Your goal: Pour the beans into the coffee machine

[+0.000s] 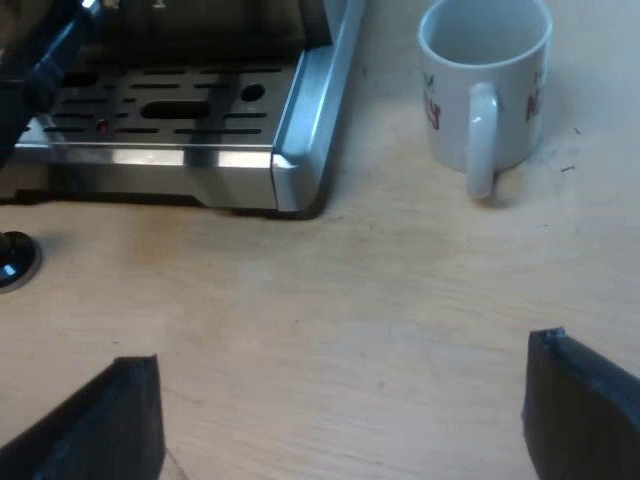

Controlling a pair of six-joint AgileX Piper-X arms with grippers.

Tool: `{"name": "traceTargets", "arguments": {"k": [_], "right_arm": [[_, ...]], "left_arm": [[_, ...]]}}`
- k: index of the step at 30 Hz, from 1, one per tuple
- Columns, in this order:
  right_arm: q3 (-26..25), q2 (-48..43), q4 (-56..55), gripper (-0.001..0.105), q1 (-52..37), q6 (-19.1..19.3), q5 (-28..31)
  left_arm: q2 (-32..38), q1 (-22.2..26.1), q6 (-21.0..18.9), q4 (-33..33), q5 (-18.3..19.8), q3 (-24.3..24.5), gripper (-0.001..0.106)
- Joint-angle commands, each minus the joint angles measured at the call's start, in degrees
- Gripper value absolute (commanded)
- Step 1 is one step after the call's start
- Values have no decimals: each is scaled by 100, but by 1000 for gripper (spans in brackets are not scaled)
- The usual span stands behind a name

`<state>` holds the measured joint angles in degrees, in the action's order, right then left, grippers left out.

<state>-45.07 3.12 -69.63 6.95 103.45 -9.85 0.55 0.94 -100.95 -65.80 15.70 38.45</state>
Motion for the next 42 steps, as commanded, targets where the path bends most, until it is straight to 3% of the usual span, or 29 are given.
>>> {"name": "traceTargets", "arguments": {"k": [1, 9, 20, 31, 42], "right_arm": [[-364, 388, 0, 79, -18, 140, -419], [-945, 1290, 447, 79, 115, 479, -887], [-1033, 2328, 1217, 79, 747, 964, -1534], [-1033, 3224, 2371, 79, 1835, 977, -1582], [-1033, 4178, 3384, 79, 2568, 977, -1570]], "left_arm": [[-71, 11, -65, 238, -84, 59, 85], [-665, 11, -65, 732, -84, 59, 85], [-1444, 11, -42, 1287, -84, 59, 85], [-1771, 11, 95, 1623, -84, -4, 85], [-1800, 11, 95, 2625, -84, -690, 85]]}}
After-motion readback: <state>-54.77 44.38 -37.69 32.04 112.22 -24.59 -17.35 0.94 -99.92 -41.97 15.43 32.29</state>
